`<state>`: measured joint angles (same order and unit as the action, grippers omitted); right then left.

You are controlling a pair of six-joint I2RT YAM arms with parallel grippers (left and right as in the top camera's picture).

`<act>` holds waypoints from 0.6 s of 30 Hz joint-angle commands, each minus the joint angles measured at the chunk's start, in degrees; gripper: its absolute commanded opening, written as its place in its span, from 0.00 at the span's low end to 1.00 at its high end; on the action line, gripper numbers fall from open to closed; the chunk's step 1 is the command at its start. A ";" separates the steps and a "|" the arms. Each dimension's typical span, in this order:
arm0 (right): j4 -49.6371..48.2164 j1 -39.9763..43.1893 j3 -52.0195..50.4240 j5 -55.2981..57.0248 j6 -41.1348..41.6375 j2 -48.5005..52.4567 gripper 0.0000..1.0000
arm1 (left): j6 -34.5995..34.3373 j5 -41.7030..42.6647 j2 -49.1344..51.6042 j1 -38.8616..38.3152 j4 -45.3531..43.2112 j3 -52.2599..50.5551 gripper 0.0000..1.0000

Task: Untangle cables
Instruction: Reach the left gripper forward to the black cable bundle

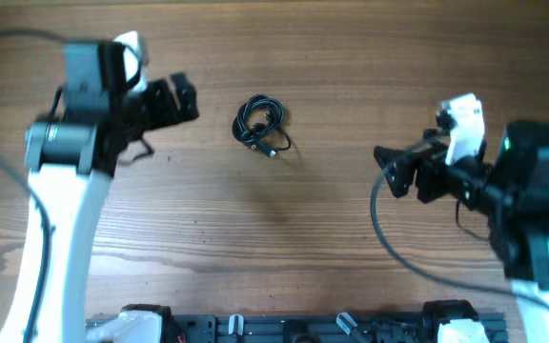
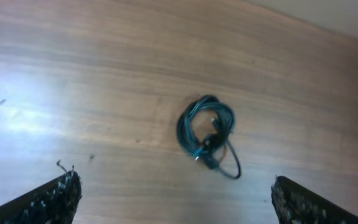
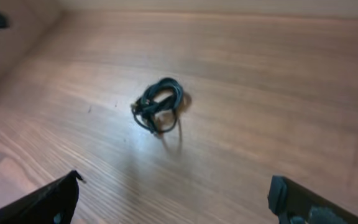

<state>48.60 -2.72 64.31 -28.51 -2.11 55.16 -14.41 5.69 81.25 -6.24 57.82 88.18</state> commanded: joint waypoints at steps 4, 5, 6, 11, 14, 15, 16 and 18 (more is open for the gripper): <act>3.19 0.22 8.52 -5.18 -3.63 12.37 1.00 | 0.24 1.25 10.64 -2.56 -4.92 4.02 1.00; 1.90 0.22 8.55 -7.08 -3.08 13.42 1.00 | 0.28 2.51 11.87 -2.56 -5.73 4.02 1.00; 1.46 0.22 8.55 -8.52 -2.29 14.19 1.00 | 0.31 3.58 12.68 -2.56 -6.29 4.02 1.00; 1.46 0.22 8.52 -12.31 5.03 18.78 1.00 | -0.72 4.92 19.58 -2.56 -7.76 4.02 0.90; 1.57 0.22 8.52 -12.28 5.27 21.11 0.98 | -6.58 3.85 23.98 -2.71 -8.72 4.02 0.74; 1.60 0.22 8.52 -12.28 5.33 21.62 0.95 | -8.00 3.65 25.38 -2.93 -9.27 4.02 0.65; 1.62 0.22 8.52 -12.28 5.33 22.12 0.93 | -8.90 3.63 26.64 -3.19 -9.90 4.02 0.60; 1.62 0.22 8.48 -12.28 5.35 22.71 0.90 | -9.49 3.21 28.92 -4.13 -11.28 4.02 0.58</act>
<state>50.33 -2.72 71.64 -38.98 2.15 76.60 -19.81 9.08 106.63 -8.95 47.97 91.24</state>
